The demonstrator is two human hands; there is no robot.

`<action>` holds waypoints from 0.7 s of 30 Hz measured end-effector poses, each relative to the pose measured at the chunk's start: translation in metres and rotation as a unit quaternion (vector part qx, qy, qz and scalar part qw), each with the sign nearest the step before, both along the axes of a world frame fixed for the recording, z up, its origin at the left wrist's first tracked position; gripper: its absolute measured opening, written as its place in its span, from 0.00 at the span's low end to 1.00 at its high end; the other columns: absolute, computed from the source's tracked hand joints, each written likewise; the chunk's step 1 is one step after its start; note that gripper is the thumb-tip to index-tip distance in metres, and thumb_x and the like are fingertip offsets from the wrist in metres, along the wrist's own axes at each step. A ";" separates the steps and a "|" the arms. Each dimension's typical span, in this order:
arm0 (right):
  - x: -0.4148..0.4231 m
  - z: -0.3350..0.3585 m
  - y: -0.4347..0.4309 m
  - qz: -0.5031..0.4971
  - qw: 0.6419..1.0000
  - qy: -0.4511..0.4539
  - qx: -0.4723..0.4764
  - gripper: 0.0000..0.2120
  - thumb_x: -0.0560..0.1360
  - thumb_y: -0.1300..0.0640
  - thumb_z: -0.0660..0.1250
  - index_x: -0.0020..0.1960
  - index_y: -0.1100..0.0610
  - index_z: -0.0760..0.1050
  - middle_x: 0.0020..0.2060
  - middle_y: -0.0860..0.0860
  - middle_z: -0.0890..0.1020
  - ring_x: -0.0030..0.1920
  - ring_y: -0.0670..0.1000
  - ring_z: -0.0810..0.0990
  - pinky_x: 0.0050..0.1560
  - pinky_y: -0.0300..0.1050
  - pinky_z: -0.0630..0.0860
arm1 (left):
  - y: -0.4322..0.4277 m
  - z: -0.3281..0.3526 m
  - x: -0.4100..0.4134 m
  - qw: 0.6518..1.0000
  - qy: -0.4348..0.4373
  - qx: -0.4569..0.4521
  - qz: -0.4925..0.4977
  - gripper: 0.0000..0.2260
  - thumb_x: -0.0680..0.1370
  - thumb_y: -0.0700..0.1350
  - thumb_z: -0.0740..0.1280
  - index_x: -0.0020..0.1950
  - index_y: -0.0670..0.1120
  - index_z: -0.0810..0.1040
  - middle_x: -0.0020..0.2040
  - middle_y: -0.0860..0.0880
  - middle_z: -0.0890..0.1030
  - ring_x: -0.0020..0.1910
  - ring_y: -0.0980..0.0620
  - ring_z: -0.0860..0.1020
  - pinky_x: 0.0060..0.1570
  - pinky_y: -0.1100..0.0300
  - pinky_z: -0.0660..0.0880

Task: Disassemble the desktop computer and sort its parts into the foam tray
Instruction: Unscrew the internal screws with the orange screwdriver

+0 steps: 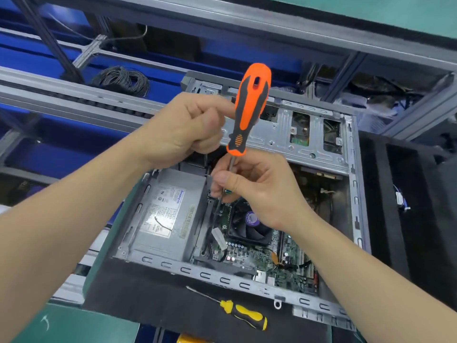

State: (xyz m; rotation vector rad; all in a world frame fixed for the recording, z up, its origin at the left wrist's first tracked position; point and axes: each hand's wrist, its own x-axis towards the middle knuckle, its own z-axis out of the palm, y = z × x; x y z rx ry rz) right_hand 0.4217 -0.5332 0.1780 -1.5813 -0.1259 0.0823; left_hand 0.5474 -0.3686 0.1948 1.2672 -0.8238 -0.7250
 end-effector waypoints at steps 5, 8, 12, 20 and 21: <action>-0.001 -0.001 0.002 -0.011 1.000 -0.003 -0.006 0.03 0.78 0.61 0.71 0.47 0.54 0.81 0.38 0.56 0.85 0.40 0.57 0.87 0.39 0.55 0.85 | -0.010 -0.002 -0.014 0.999 0.020 -0.031 0.001 0.23 0.76 0.64 0.67 0.59 0.47 0.84 0.26 0.51 0.59 0.24 0.59 0.58 0.27 0.67 0.60; -0.001 0.000 0.003 -0.012 1.000 -0.003 -0.010 0.03 0.78 0.61 0.71 0.46 0.54 0.81 0.37 0.56 0.85 0.40 0.57 0.87 0.39 0.54 0.85 | -0.012 -0.003 -0.021 0.999 0.021 -0.025 0.021 0.19 0.75 0.64 0.68 0.52 0.52 0.86 0.29 0.37 0.57 0.25 0.56 0.58 0.26 0.68 0.60; -0.002 0.000 0.003 -0.011 1.000 -0.007 -0.013 0.03 0.78 0.62 0.71 0.47 0.55 0.81 0.38 0.57 0.85 0.40 0.57 0.87 0.40 0.59 0.85 | -0.013 0.000 -0.028 0.999 0.035 -0.026 0.006 0.18 0.75 0.65 0.68 0.50 0.53 0.86 0.30 0.32 0.57 0.23 0.48 0.59 0.24 0.68 0.60; -0.002 -0.004 0.004 0.003 0.999 -0.021 -0.026 0.04 0.78 0.61 0.72 0.46 0.54 0.82 0.38 0.55 0.86 0.41 0.57 0.87 0.39 0.57 0.85 | -0.011 -0.009 -0.026 0.997 0.064 -0.033 0.000 0.20 0.73 0.68 0.69 0.49 0.53 0.86 0.28 0.50 0.72 0.24 0.46 0.56 0.24 0.58 0.54; -0.002 -0.004 0.003 0.011 0.999 -0.019 -0.027 0.04 0.78 0.61 0.72 0.46 0.54 0.82 0.38 0.55 0.86 0.41 0.58 0.87 0.40 0.58 0.85 | -0.010 -0.010 -0.026 0.998 0.062 -0.030 -0.001 0.19 0.73 0.67 0.69 0.49 0.53 0.86 0.28 0.48 0.71 0.24 0.44 0.57 0.24 0.56 0.53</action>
